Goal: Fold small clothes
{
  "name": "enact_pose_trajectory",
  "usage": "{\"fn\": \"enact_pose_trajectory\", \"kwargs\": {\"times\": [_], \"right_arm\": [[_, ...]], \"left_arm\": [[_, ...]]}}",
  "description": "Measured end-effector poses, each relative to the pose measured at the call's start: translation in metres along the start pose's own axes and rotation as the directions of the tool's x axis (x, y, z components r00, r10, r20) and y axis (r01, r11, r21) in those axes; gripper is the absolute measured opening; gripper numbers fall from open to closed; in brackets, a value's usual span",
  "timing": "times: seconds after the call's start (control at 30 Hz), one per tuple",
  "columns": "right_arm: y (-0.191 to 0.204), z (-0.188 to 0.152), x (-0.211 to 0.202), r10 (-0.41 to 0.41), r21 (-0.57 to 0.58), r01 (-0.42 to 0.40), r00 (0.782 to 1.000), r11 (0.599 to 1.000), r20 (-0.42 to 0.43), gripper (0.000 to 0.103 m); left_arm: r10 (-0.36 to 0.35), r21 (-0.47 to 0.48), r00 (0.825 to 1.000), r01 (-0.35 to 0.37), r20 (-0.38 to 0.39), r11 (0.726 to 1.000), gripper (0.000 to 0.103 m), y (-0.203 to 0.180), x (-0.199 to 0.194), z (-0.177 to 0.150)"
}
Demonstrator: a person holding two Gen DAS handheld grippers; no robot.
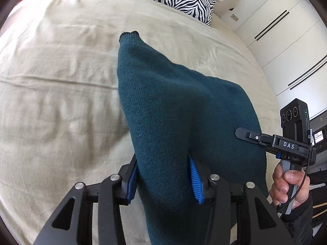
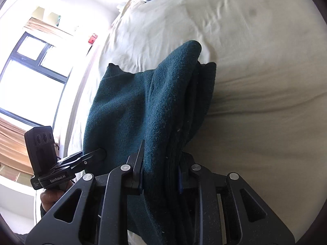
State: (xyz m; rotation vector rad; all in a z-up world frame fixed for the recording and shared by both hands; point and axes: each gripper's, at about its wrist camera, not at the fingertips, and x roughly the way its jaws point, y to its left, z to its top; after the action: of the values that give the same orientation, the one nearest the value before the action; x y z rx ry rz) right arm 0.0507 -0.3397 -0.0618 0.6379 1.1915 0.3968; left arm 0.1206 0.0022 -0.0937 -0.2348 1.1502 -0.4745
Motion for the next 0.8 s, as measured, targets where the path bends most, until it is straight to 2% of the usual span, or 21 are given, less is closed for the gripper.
{"fn": "enact_pose_trajectory", "kwargs": {"times": [0.07, 0.13, 0.37, 0.47, 0.53, 0.57, 0.63, 0.67, 0.7, 0.73, 0.8], "right_arm": [[-0.021, -0.004, 0.009, 0.078, 0.084, -0.079, 0.997, 0.993, 0.011, 0.026], [-0.031, -0.009, 0.01, 0.132, 0.113, -0.135, 0.991, 0.984, 0.034, 0.026], [-0.048, -0.026, -0.006, 0.18, 0.135, -0.19, 0.98, 0.973, 0.085, 0.027], [-0.043, -0.035, -0.019, 0.129, 0.127, -0.145, 0.984, 0.981, 0.123, 0.031], [-0.038, -0.044, -0.036, 0.055, 0.099, -0.074, 0.983, 0.992, 0.176, 0.038], [-0.035, -0.05, -0.045, 0.011, 0.093, -0.032, 0.977, 0.995, 0.211, 0.045], [-0.032, -0.065, -0.067, -0.081, 0.091, 0.057, 0.953, 0.994, 0.292, 0.053], [-0.029, -0.075, -0.077, -0.136, 0.098, 0.11, 0.933, 0.989, 0.334, 0.056], [-0.026, -0.086, -0.089, -0.191, 0.103, 0.164, 0.907, 0.981, 0.376, 0.056], [-0.021, -0.096, -0.1, -0.225, 0.096, 0.203, 0.882, 0.974, 0.415, 0.056], [-0.006, -0.113, -0.117, -0.281, 0.074, 0.282, 0.829, 0.957, 0.483, 0.059]], "left_arm": [[-0.025, -0.015, 1.0, 0.025, 0.016, 1.0, 0.053, 0.006, 0.002, -0.004], [-0.018, -0.014, 1.0, 0.018, 0.023, 1.0, 0.055, 0.005, 0.003, -0.004], [-0.011, -0.018, 0.999, 0.012, 0.047, 1.0, 0.063, 0.007, 0.006, -0.005], [0.016, -0.01, 0.997, -0.015, 0.075, 1.0, 0.063, 0.004, -0.004, -0.012], [0.063, 0.013, 0.992, -0.064, 0.111, 0.998, 0.063, -0.005, -0.014, -0.017], [0.094, 0.024, 0.986, -0.098, 0.141, 0.995, 0.063, -0.01, -0.022, -0.02], [0.145, 0.042, 0.968, -0.156, 0.203, 0.987, 0.071, -0.02, -0.038, -0.028], [0.164, 0.048, 0.957, -0.18, 0.24, 0.982, 0.075, -0.026, -0.048, -0.032], [0.182, 0.056, 0.942, -0.205, 0.282, 0.977, 0.084, -0.032, -0.057, -0.038], [0.199, 0.064, 0.923, -0.232, 0.328, 0.971, 0.092, -0.038, -0.068, -0.046], [0.242, 0.075, 0.872, -0.301, 0.426, 0.951, 0.103, -0.052, -0.088, -0.06]]}}
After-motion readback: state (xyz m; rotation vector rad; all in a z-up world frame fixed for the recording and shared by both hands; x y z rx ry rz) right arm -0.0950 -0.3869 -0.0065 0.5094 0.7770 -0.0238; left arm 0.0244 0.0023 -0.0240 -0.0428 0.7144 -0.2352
